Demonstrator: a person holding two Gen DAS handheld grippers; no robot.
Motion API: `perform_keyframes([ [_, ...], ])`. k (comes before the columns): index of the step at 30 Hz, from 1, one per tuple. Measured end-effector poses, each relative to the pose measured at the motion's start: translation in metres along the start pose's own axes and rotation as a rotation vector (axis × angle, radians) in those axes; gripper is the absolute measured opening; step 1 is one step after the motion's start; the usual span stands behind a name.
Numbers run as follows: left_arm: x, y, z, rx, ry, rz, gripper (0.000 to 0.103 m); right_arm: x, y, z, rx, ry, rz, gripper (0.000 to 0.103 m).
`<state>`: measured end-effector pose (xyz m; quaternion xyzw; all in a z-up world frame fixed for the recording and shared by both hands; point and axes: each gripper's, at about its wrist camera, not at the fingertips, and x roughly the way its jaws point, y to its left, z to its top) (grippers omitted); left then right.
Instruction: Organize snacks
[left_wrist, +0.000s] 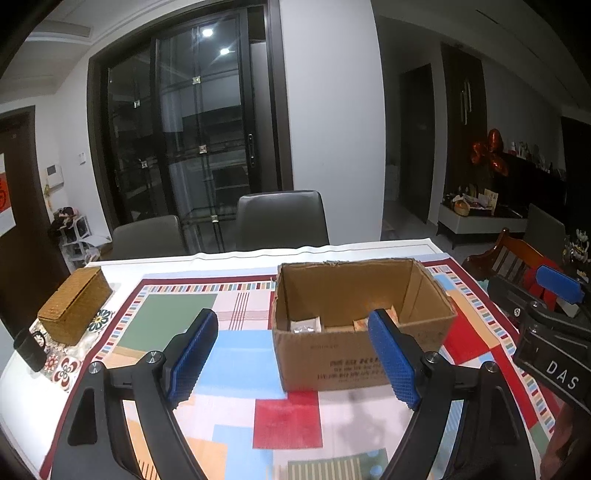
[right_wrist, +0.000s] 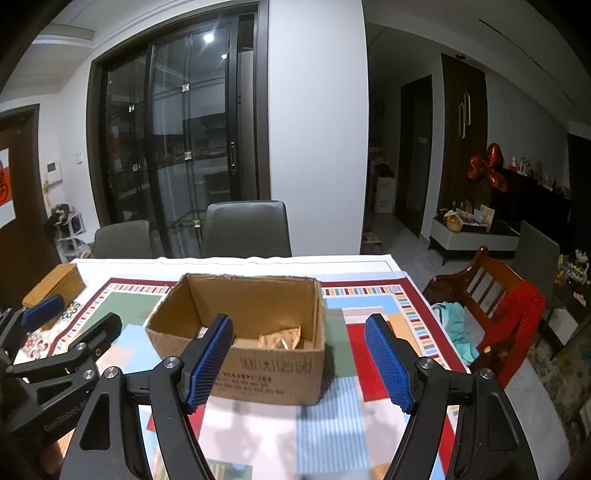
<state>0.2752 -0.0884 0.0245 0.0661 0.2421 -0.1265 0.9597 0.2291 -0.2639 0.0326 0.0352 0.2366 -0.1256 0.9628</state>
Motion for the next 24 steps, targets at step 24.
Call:
perform_keyframes([
  [24, -0.078, 0.0, -0.049, 0.001, 0.02, 0.002, 0.087, -0.076, -0.01, -0.047, 0.006, 0.01, -0.013, 0.075],
])
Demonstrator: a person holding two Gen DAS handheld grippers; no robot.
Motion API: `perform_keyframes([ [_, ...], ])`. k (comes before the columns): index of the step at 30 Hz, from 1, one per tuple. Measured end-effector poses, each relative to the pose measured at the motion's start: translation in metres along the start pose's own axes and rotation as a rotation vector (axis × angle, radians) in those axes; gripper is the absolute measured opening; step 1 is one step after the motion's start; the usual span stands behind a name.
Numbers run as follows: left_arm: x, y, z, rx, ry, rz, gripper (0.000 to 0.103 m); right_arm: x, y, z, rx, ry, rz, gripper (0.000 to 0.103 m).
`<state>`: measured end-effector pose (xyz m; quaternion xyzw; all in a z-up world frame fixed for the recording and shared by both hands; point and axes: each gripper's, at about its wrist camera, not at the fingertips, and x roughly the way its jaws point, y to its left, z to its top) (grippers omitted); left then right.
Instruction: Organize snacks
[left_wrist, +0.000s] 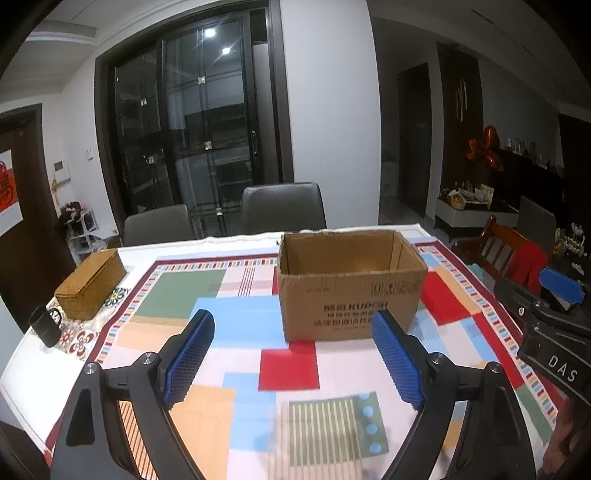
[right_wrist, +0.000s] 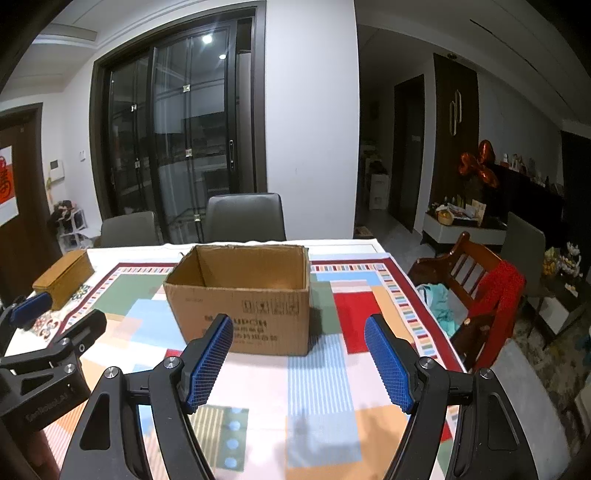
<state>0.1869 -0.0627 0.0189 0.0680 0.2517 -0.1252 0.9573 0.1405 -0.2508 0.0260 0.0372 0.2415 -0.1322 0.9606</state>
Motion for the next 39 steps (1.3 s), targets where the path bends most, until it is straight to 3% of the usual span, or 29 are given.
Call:
perform_keyframes([
  [24, -0.064, 0.005, -0.058, -0.015, 0.058, -0.001, 0.09, -0.06, 0.002, -0.051, -0.014, 0.05, 0.04, 0.075],
  [39, -0.081, 0.001, -0.072, -0.02, 0.067, 0.012, 0.09, -0.073, -0.002, -0.068, -0.005, 0.054, 0.049, 0.075],
])
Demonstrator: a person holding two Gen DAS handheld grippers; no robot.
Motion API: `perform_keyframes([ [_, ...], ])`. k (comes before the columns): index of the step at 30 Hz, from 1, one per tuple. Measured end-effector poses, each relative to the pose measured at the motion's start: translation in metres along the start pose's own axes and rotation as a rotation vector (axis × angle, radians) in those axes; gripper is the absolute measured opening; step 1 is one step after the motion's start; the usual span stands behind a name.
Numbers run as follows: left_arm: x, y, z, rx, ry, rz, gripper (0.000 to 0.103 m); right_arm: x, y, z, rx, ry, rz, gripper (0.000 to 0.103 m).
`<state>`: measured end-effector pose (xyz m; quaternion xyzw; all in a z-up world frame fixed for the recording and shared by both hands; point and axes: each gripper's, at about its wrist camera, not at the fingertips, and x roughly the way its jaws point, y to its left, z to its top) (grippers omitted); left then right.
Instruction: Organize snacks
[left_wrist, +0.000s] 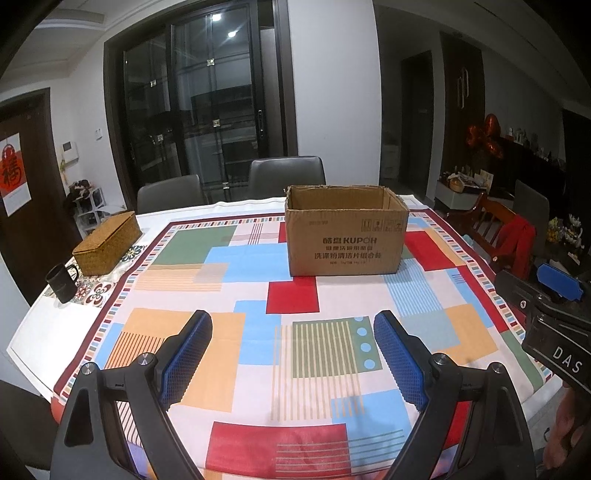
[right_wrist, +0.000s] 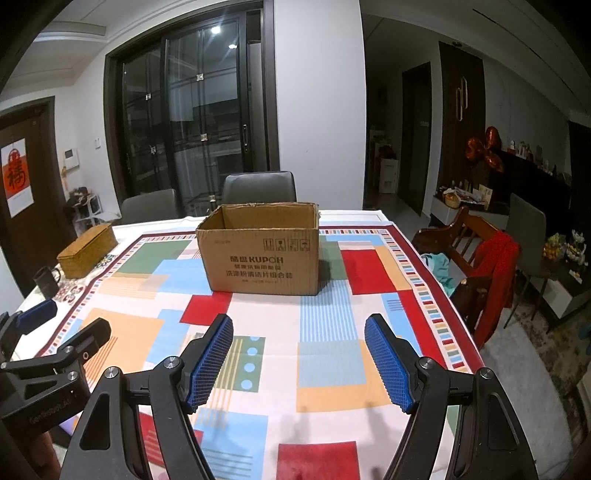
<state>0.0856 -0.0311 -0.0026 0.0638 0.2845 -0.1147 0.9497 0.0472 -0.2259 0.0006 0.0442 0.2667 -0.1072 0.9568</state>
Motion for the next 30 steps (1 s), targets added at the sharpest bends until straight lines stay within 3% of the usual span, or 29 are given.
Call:
perform_keyframes([
  [30, -0.0041, 0.0013, 0.002, -0.001, -0.011, 0.0, 0.09, -0.0074, 0.002, 0.0042, 0.004, -0.015, -0.001, 0.075],
])
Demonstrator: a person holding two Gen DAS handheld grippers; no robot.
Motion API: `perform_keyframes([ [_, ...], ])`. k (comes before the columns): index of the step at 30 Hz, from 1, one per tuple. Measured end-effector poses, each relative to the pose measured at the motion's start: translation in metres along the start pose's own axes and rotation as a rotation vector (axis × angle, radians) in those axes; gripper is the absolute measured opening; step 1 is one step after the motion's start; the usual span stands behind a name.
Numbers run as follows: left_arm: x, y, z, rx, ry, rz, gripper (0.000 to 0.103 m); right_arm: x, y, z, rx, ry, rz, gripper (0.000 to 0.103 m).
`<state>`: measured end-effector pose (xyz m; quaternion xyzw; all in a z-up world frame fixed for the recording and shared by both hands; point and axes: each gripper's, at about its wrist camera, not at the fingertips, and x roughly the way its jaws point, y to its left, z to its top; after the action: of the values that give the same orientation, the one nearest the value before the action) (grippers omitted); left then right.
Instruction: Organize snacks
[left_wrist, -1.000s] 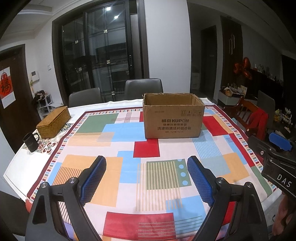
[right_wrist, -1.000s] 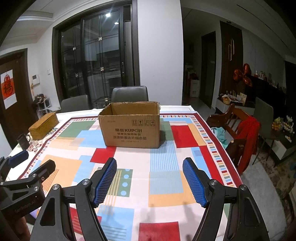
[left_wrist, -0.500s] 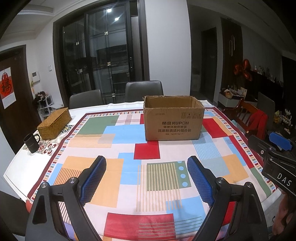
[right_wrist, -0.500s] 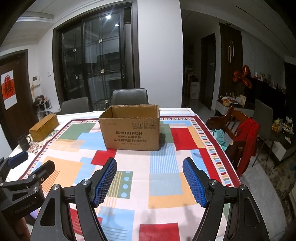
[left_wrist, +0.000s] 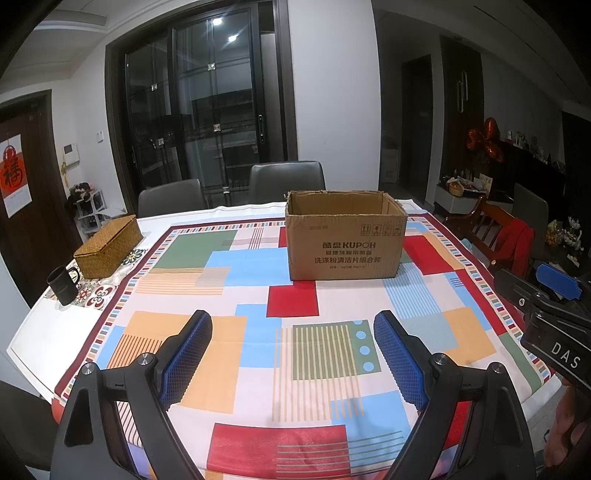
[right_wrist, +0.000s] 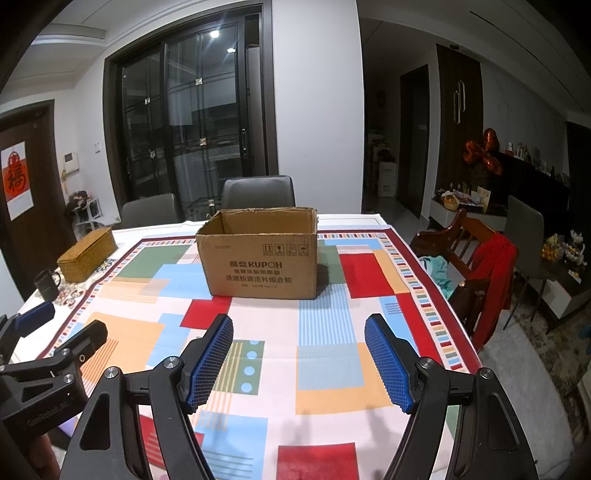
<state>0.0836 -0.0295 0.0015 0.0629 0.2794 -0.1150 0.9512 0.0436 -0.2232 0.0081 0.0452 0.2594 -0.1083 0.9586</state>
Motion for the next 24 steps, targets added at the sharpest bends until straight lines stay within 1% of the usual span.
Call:
perform_keyframes([
  [24, -0.0045, -0.0001, 0.0016, 0.0, -0.008, 0.005, 0.09, 0.0004, -0.0021, -0.0002, 0.002, -0.002, -0.001, 0.075],
])
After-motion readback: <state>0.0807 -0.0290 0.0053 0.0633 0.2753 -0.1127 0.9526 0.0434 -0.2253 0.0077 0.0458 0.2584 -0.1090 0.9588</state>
